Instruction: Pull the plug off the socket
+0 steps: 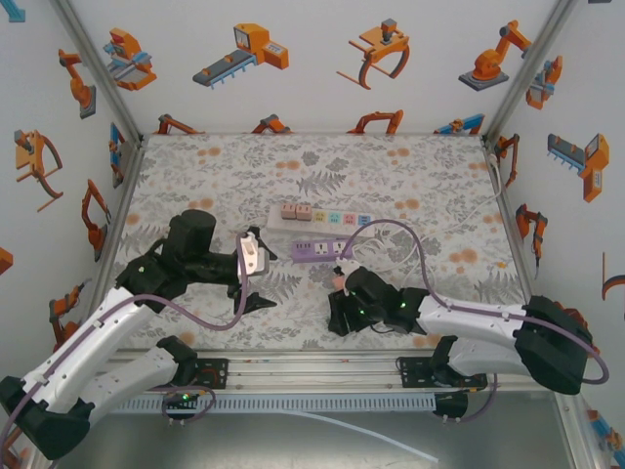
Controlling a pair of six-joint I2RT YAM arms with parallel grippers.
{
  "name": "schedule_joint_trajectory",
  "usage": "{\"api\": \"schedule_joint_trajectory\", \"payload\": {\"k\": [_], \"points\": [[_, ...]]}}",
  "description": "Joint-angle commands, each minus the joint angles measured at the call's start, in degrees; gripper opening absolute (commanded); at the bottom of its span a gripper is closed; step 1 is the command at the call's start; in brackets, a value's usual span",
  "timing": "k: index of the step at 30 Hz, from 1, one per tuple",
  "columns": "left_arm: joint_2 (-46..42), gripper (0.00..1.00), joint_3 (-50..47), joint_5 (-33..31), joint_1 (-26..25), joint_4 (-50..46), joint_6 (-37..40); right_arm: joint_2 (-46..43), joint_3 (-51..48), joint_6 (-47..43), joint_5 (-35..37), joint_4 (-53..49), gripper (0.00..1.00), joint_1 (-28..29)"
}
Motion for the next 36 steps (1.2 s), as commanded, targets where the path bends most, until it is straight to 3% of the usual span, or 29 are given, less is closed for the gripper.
{"api": "schedule_joint_trajectory", "payload": {"k": [1,8,13,16,20,27,32,36], "points": [[-0.74,0.97,-1.30,0.10,-0.40,1.21,0.30,-3.15,1.38,-1.28,2.96,-3.24,0.55,0.27],[-1.67,0.97,-2.43,-1.89,-0.40,4.12,-1.81,-8.62,7.31,-7.60,6.85,-11.30,0.56,0.25],[-3.82,0.97,-4.64,-5.91,-0.39,10.85,-4.63,-11.86,14.54,-18.22,14.30,-13.64,0.58,0.21],[-5.50,0.97,-7.44,-9.11,-0.44,19.38,-8.29,-13.14,16.18,-29.65,21.55,-8.01,0.69,0.22],[-4.82,0.97,-10.09,-18.37,-0.35,30.30,-16.82,-13.25,15.20,-46.65,26.14,7.60,0.80,-0.73],[2.47,0.97,-5.46,-38.10,1.29,33.00,-39.30,-5.96,19.71,-56.27,15.56,14.93,0.82,-11.26],[10.11,0.97,0.87,-40.67,7.91,27.75,-58.18,2.61,25.42,-55.55,5.27,15.46,0.82,-18.48],[15.58,0.97,4.78,-42.42,12.20,22.69,-68.90,10.65,33.75,-55.63,-3.54,7.46,0.83,-22.67]]}}
